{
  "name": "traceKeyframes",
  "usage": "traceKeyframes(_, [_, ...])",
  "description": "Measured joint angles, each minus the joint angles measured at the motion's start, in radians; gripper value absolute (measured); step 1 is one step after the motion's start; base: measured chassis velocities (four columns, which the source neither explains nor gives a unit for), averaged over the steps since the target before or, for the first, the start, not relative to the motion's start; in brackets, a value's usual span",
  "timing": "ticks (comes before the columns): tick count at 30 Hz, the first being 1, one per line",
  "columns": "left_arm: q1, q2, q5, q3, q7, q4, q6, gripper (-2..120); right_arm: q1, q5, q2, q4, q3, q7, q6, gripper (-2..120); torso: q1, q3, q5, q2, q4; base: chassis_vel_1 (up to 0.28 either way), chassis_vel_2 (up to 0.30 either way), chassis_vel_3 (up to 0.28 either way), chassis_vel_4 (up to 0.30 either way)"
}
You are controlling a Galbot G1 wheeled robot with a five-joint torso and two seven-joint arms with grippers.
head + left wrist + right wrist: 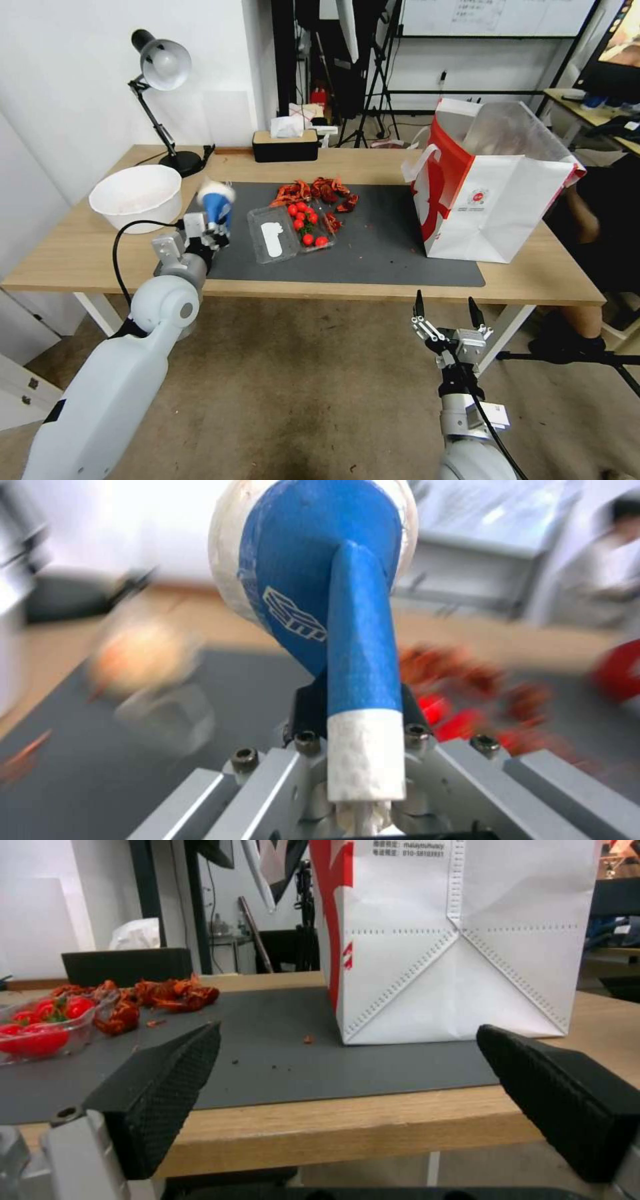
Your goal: Pick up the trash from the table and place it into the takeout bag.
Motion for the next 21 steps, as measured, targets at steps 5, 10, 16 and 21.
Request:
traceKeyframes(5, [-0.036, 0.018, -0.006, 0.039, 0.149, 0.012, -0.132, 3, 0.003, 0.0, 0.0, -0.008, 0.0, 0.0, 0.001, 96, 0.0, 0.0, 0.0004, 0.0, 0.0, 0.0, 0.0, 0.0, 0.0])
traceKeyframes(10, [-0.112, 0.036, -0.025, 0.108, 0.252, 0.039, -0.205, 3, 0.005, 0.0, 0.001, -0.015, 0.003, 0.0, 0.002, 96, 0.0, 0.0, 0.0003, 0.0, 0.0003, 0.0, 0.0, 0.0, 0.0])
traceKeyframes(16, [-0.197, 0.045, -0.056, 0.189, 0.301, 0.073, -0.231, 3, 0.005, 0.0, 0.001, -0.021, 0.01, 0.002, 0.004, 96, 0.0, 0.0, 0.0005, 0.0, -0.0002, 0.0, 0.0, 0.0, 0.0])
traceKeyframes(21, [-0.303, 0.043, -0.099, 0.304, 0.344, 0.116, -0.245, 3, 0.004, 0.0, 0.001, -0.025, 0.017, 0.005, 0.006, 96, 0.0, 0.0, 0.0005, 0.0, -0.0003, 0.0, 0.0, 0.0, 0.0])
